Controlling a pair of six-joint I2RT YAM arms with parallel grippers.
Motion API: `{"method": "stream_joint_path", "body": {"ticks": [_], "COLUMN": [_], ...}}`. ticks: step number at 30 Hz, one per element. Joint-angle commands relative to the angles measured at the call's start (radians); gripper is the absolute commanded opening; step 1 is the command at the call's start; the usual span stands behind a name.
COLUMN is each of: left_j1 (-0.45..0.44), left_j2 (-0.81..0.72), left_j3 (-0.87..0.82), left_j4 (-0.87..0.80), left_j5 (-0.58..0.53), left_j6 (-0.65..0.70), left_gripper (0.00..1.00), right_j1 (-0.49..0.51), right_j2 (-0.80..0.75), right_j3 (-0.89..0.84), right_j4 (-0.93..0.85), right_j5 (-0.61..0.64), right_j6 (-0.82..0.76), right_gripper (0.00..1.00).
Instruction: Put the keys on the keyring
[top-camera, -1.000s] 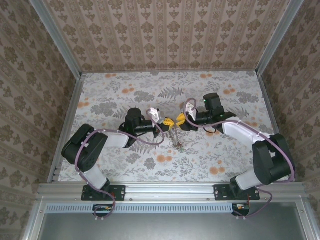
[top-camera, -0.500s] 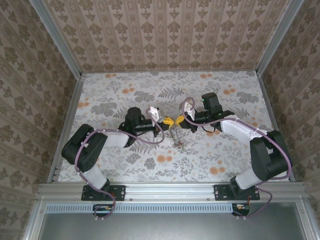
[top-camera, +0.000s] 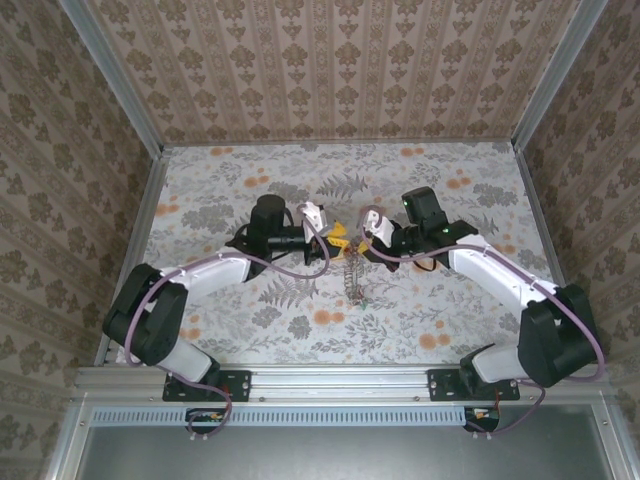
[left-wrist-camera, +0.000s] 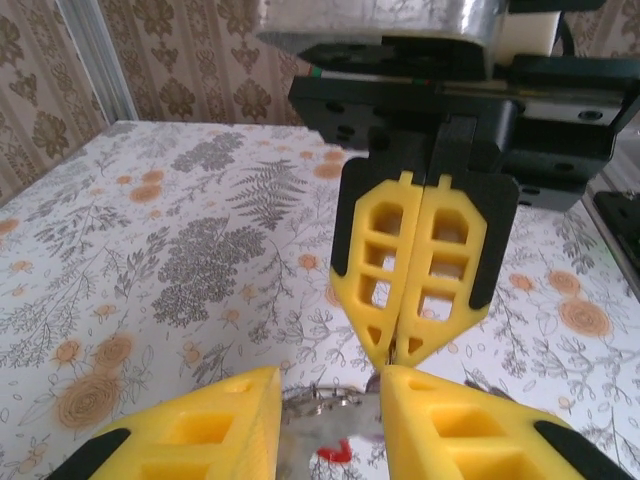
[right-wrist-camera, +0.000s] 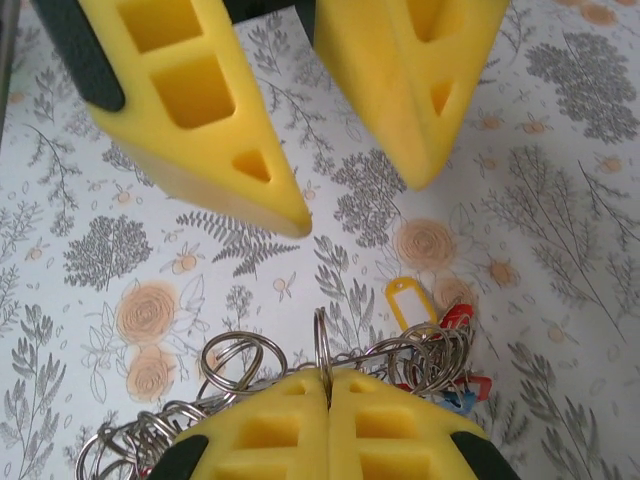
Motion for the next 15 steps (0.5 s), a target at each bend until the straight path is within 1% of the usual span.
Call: {"method": "stream_joint_path", "body": {"ticks": [1,10,15], "left_j1": [-0.009,-0.049,-0.057], "left_j2": [-0.019,0.037,0.068], "left_j3": [0.043,0.113,0.148], "left_j4": [-0.161,-0.226,-0.288], "left_j5": [0.022,0.08,0.077], "left_j6": [0.084,0.102,0.124], "left_gripper": [0.32,0.34,0.35], "right_j1": [0.012,0.018,0.017], "right_j2": [-0.047,-0.063,-0.067], "right_j3": [0.036,0.025,0.01], "right_j4": [-0.063,-0.055,-0.024], "right_j5": [0.069,0.066,0.048], "right_j6": [-0.023,-0.018,-0.021], "right_gripper": [0.0,0.0,0.0]}}
